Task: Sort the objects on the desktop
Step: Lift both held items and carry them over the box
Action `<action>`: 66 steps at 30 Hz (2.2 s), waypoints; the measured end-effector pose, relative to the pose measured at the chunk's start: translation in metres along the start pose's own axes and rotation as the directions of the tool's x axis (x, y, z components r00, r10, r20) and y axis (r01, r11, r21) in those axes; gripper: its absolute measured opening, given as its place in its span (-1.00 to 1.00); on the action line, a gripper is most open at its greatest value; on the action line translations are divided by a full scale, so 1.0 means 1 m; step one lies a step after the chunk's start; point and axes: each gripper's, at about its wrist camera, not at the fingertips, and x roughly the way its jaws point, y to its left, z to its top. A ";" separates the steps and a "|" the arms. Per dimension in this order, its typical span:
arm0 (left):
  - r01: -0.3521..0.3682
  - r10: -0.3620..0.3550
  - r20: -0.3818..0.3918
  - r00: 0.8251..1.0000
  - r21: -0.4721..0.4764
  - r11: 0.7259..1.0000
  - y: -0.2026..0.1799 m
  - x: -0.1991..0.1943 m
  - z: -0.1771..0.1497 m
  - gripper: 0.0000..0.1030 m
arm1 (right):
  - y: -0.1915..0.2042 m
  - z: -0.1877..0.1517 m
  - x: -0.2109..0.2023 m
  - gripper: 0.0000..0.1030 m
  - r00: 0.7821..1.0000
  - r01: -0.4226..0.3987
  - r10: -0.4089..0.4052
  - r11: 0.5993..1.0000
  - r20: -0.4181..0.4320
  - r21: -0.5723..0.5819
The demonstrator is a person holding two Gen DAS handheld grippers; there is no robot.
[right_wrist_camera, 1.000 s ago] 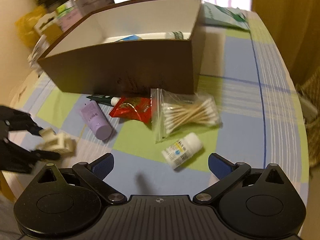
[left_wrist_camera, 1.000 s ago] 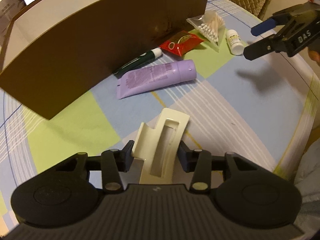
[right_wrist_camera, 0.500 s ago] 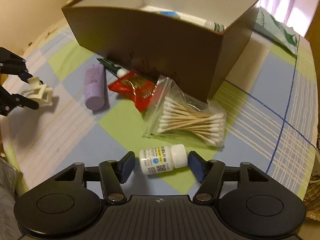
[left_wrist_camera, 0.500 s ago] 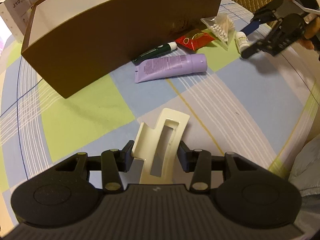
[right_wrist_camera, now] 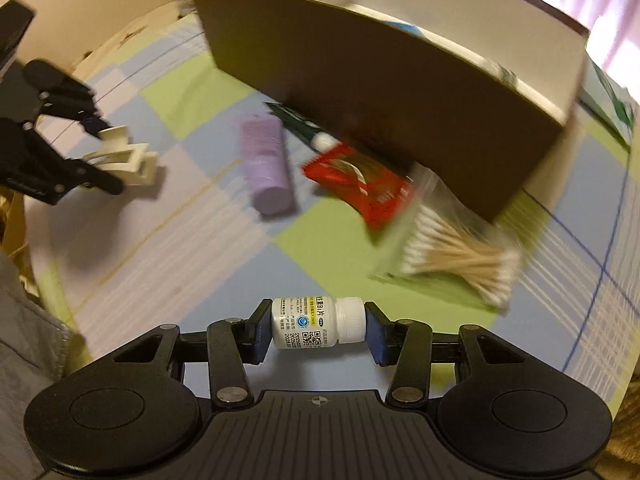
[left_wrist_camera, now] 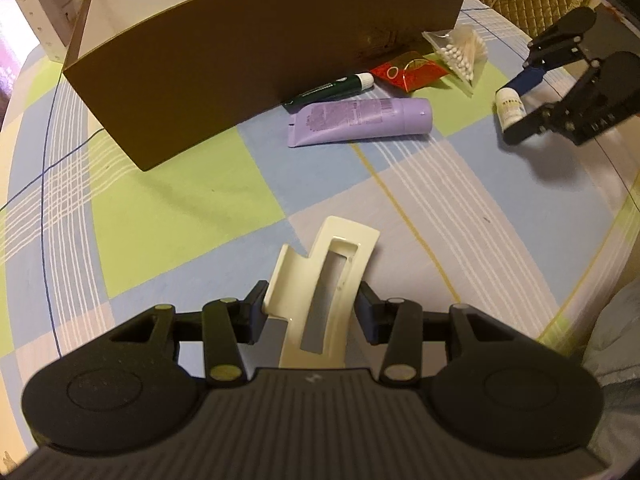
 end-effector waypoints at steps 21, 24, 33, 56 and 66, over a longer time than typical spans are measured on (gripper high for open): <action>-0.016 0.018 0.014 1.000 -0.072 0.997 0.009 -0.011 0.003 -0.22 | 0.018 0.018 -0.003 -0.04 0.999 -0.029 0.030 1.000 0.035 -0.006; -0.016 0.017 0.016 1.000 -0.077 0.997 0.011 -0.015 0.005 -0.22 | 0.017 0.019 -0.005 -0.04 0.998 -0.046 0.046 0.999 0.044 0.005; -0.037 0.041 0.053 0.998 -0.075 0.996 0.023 -0.032 0.018 -0.22 | 0.009 0.021 -0.012 -0.04 0.997 -0.053 0.051 0.998 0.059 0.030; -0.170 0.129 0.179 0.975 0.236 0.957 0.059 -0.084 0.160 -0.22 | -0.047 0.132 -0.109 -0.04 0.948 -0.072 0.077 0.997 0.309 -0.030; -0.092 0.098 -0.086 0.992 0.070 0.993 0.090 0.007 0.198 -0.22 | -0.083 0.177 -0.035 -0.04 0.979 -0.071 0.040 0.986 0.199 0.153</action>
